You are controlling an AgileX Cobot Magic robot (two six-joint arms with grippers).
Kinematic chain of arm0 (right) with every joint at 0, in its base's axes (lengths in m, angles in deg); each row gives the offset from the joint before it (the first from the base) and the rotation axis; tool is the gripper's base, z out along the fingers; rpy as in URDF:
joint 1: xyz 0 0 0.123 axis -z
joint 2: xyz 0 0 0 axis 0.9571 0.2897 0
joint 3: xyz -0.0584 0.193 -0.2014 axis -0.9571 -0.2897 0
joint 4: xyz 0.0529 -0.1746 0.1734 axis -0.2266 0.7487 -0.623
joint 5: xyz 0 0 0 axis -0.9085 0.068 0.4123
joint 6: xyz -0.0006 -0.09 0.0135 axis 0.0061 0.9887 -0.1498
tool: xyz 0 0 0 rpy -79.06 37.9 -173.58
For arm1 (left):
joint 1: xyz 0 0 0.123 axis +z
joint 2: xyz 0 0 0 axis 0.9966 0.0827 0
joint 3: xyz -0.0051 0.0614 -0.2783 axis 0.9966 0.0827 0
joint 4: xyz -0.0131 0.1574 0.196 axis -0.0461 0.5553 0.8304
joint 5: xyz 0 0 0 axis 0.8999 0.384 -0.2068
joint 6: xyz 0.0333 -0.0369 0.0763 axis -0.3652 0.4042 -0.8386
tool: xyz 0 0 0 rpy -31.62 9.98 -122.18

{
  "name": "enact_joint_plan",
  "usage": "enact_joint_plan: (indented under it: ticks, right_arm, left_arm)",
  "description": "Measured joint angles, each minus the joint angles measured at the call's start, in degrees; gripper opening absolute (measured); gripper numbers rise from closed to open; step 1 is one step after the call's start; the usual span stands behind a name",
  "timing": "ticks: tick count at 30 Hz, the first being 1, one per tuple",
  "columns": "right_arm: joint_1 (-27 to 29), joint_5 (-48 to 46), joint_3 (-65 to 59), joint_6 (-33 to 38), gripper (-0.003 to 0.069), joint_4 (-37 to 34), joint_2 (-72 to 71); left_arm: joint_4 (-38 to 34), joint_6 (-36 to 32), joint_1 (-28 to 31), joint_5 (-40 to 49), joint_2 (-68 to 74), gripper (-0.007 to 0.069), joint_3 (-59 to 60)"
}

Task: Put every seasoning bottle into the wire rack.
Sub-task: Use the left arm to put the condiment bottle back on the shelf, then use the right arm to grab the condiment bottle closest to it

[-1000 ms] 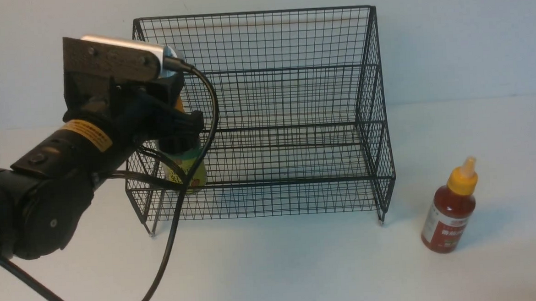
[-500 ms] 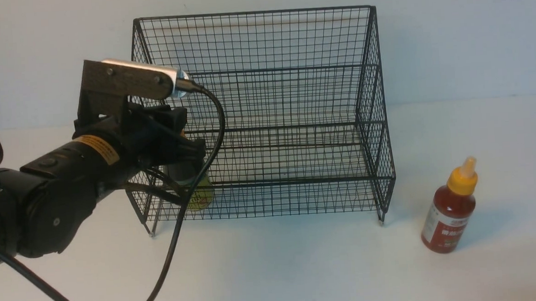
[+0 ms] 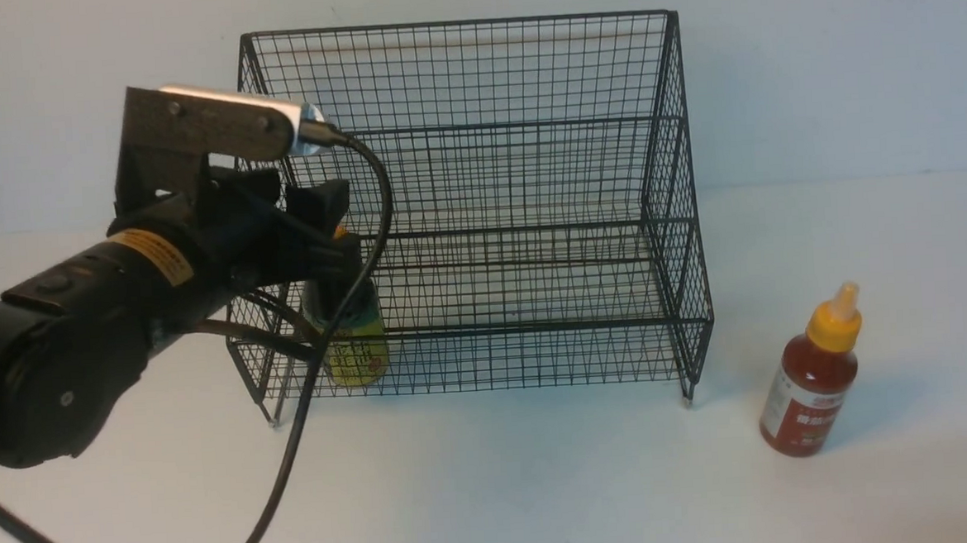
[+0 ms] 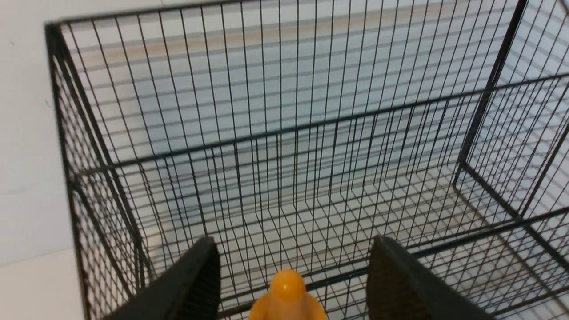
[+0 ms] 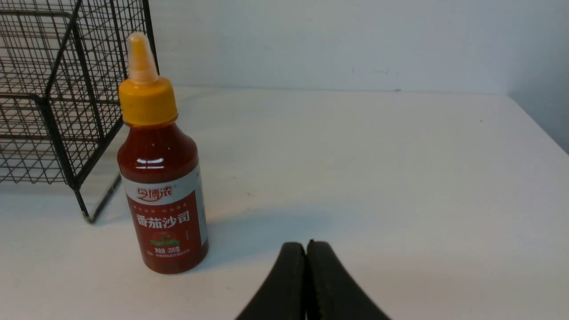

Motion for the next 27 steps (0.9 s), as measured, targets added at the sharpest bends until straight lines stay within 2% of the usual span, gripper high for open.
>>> enact_joint_plan:
  ticks: [2, 4, 5, 6, 7, 9, 10, 11, 18, 27]
  right_arm:
    - [0.00, 0.00, 0.00, 0.00, -0.0015, 0.00, 0.00]
    - [0.00, 0.00, 0.00, 0.00, -0.0015, 0.00, 0.00]
    - [0.00, 0.00, 0.00, 0.00, -0.0015, 0.00, 0.00]
    - [0.00, 0.00, 0.00, 0.00, -0.0015, 0.00, 0.00]
    - [0.00, 0.00, 0.00, 0.00, -0.0015, 0.00, 0.00]
    - [0.00, 0.00, 0.00, 0.00, -0.0015, 0.00, 0.00]
    - [0.00, 0.00, 0.00, 0.00, -0.0015, 0.00, 0.00]
    - [0.00, 0.00, 0.00, 0.00, -0.0015, 0.00, 0.00]
    - [0.00, 0.00, 0.00, 0.00, -0.0015, 0.00, 0.00]
    - [0.00, -0.05, 0.00, 0.00, -0.0015, 0.00, 0.00]
  left_arm:
    - [0.00, 0.00, 0.00, 2.97, -3.35, 0.0403, -0.05]
    - [0.00, 0.00, 0.00, 9.44, -9.51, 0.0351, -0.05]
    - [0.00, 0.00, 0.00, 9.44, -9.51, 0.0351, -0.05]
    - [0.00, 0.00, 0.00, 15.22, -14.76, 0.0288, -0.05]
    - [0.00, 0.05, 0.00, 16.83, -15.35, 0.0278, -0.05]
    - [-0.32, 0.66, 0.00, 26.42, -22.66, 0.0148, -0.05]
    - [-0.41, 0.64, 0.00, 27.18, -23.86, 0.0125, -0.05]
    - [-0.93, 1.00, 0.00, 34.90, -30.08, 0.0035, -0.05]
    - [-1.29, 1.05, 0.00, 42.17, -43.79, -0.0005, -0.05]
    - [-1.23, 0.44, 0.00, 44.14, -54.37, -0.0005, -0.05]
